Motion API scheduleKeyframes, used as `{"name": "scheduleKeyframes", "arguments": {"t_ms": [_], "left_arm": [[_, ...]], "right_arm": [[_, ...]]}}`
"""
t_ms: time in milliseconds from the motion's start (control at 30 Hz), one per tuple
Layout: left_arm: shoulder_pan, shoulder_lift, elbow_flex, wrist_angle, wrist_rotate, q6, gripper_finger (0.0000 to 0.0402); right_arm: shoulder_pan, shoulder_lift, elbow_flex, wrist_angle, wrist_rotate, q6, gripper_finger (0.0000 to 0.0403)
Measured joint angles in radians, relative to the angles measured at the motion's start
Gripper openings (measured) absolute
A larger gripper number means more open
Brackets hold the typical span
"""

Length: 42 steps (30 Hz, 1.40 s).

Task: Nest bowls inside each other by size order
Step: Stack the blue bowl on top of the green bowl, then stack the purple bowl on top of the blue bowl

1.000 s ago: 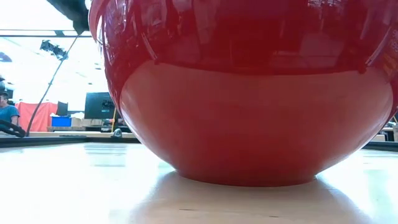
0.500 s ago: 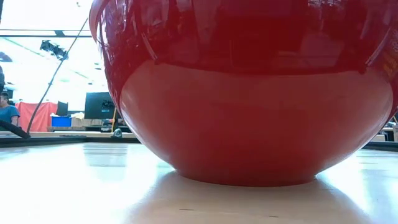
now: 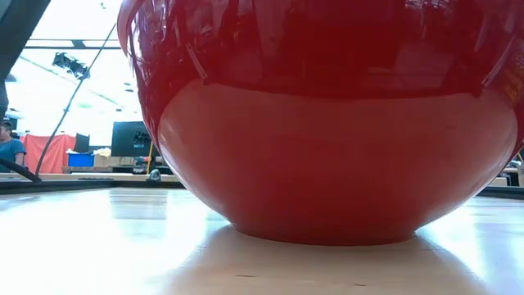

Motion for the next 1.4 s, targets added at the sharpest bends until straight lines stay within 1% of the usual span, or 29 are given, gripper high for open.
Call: {"name": "scheduleKeyframes", "arguments": {"t_ms": [133,233,333,467,533,600,667,733,767,833,933,1000,1200,1300,1400], "left_arm": [[0.000,0.050,0.000,-0.003,0.000,0.025,0.0017],[0.002,0.067,-0.002,-0.009,0.007,0.009,0.0032],[0.002,0.060,0.000,-0.003,0.013,0.009,0.0078],[0.005,0.039,0.005,-0.003,0.013,0.008,0.0162],[0.009,0.027,0.024,-0.026,0.013,0.007,0.0196],[0.013,0.024,0.044,-0.037,0.013,-0.006,0.0222],[0.014,0.014,0.055,-0.042,0.008,0.011,0.0236],[0.014,-0.001,0.058,-0.051,-0.006,0.041,0.0241],[0.013,-0.010,0.059,-0.071,-0.034,0.060,0.0241],[0.010,-0.029,0.059,-0.149,-0.123,0.107,0.0237],[0.015,-0.058,0.059,-0.186,-0.274,0.193,0.0226],[0.044,-0.079,0.058,-0.183,-0.312,0.248,0.0216],[0.211,-0.114,0.057,-0.171,-0.307,0.383,0.0182],[0.305,-0.124,0.055,-0.161,-0.261,0.455,0.0172],[0.401,-0.125,0.055,-0.128,-0.179,0.502,0.0167]], "right_arm": [[0.002,0.000,0.000,-0.002,-0.001,-0.023,0.0201],[0.008,0.000,0.000,-0.006,-0.001,-0.027,0.0201],[0.018,-0.002,0.000,-0.005,-0.003,-0.028,0.0201],[0.021,-0.008,0.000,-0.005,-0.004,-0.048,0.0201],[0.021,-0.013,0.000,-0.013,-0.011,-0.053,0.0201],[0.021,-0.023,0.000,-0.013,-0.015,-0.056,0.0201],[0.021,-0.033,0.000,-0.007,-0.016,-0.062,0.0201],[0.021,-0.043,0.000,-0.004,-0.014,-0.076,0.0201],[0.021,-0.046,0.000,-0.005,-0.012,-0.079,0.0201],[0.021,-0.057,0.000,-0.006,-0.001,-0.079,0.0201],[0.021,-0.068,0.000,-0.001,0.005,-0.079,0.0201],[0.021,-0.072,0.000,0.003,0.011,-0.079,0.0201],[0.034,-0.073,0.000,0.010,0.063,-0.046,0.0201],[0.048,-0.078,0.000,0.025,0.065,-0.020,0.0201],[0.067,-0.097,0.000,0.028,0.092,0.011,0.0201]]}}
